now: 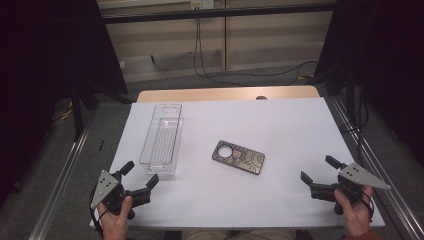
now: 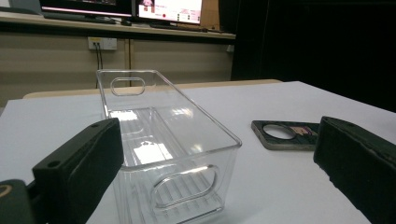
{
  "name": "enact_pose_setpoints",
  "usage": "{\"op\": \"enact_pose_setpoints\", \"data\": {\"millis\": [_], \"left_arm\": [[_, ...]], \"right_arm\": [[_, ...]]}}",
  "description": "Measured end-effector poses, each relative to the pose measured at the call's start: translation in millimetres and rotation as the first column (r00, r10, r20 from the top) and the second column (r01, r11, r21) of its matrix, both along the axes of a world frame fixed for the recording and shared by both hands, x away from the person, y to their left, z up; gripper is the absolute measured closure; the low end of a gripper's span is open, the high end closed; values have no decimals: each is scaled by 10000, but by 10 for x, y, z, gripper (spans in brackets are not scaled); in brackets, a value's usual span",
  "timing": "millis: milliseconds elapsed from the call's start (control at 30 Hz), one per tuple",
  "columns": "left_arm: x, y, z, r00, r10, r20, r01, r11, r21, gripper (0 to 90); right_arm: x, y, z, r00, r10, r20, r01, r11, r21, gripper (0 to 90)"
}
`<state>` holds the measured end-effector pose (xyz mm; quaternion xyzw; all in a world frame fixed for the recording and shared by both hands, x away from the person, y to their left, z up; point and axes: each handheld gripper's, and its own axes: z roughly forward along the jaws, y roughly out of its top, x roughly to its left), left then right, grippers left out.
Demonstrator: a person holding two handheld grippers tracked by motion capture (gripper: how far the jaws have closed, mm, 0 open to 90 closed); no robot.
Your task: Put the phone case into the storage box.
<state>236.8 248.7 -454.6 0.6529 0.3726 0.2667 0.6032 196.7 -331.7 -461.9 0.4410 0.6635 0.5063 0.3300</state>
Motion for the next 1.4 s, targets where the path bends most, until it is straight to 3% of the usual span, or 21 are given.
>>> {"op": "enact_pose_setpoints", "data": {"millis": [233,500,667,900,933,1067,1233,1267,1400], "left_arm": [[-4,4,2,10000,87,-42,-87,10000,-45,18],[1,-1,16,9999,101,-7,-101,9999,-54,18],[-18,8,19,9999,91,43,-91,10000,-15,18],[-60,34,15,10000,90,32,-90,10000,-9,18],[-68,45,18,9999,113,34,-113,9999,-73,18],[-66,36,23,9999,145,65,-144,9998,-105,18],[-56,29,23,10000,73,41,-73,10000,-10,18],[-51,22,23,9999,132,32,-132,9999,-29,18],[-48,16,17,10000,61,6,-61,10000,24,18]], "right_arm": [[13,16,-9,9996,212,-181,-213,9998,-37,5],[42,51,-14,9941,549,-931,-558,9984,-71,5],[63,81,0,9837,1150,-1385,-1124,9933,265,4],[88,133,25,9739,1478,-1722,-1505,9886,-26,6],[119,142,18,9683,1537,-1968,-1582,9874,-75,8],[159,148,9,9595,1693,-2252,-1736,9848,8,10],[175,213,16,9508,1990,-2374,-2091,9777,-180,10],[188,226,33,9440,2196,-2463,-2332,9721,-271,15],[221,246,59,9416,2301,-2458,-2423,9700,-201,9]]}}
